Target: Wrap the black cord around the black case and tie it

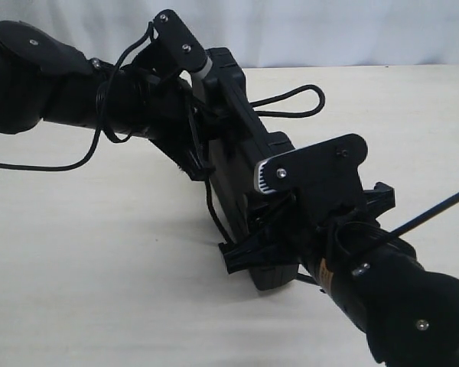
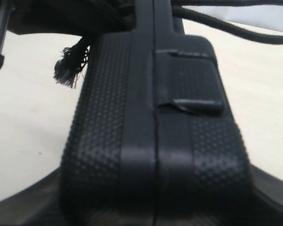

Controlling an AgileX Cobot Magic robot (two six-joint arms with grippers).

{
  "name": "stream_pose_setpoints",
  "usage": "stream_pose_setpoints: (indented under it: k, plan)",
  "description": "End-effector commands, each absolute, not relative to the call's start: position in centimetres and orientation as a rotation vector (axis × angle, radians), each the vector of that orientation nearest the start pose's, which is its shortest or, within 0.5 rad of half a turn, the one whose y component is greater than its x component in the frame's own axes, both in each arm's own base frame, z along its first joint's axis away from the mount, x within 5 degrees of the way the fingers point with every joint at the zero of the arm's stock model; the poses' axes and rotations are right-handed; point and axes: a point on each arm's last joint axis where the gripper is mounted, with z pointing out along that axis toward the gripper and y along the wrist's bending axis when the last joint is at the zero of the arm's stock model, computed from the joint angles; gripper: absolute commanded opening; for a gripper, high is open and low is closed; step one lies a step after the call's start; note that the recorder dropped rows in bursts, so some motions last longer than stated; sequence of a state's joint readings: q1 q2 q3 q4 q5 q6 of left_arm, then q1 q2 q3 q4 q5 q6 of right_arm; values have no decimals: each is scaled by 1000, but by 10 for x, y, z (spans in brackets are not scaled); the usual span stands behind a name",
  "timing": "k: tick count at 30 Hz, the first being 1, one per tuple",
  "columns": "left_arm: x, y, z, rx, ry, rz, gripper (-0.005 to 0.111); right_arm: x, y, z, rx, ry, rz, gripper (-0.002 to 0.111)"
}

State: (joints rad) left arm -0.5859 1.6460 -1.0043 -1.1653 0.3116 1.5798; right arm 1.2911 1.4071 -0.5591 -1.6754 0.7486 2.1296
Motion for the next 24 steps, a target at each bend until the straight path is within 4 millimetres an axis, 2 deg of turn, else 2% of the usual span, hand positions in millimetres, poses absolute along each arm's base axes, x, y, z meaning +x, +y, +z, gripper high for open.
stream_pose_setpoints:
  k: [1,4,8,19,24]
  plan:
    - [276,-226,243,1255,1855,-503,23,123,219,204,-587,1994,234,4]
    - [276,-226,244,1251,1855,-502,37,123,219,205,-589,1992,234,4]
    - [277,-225,244,1242,1857,-496,43,123,219,205,-590,1990,234,4]
    - [276,-225,244,1248,1853,-497,72,123,219,205,-589,1989,233,4]
    - [275,-224,250,1246,1835,-492,76,123,219,205,-589,1989,233,4]
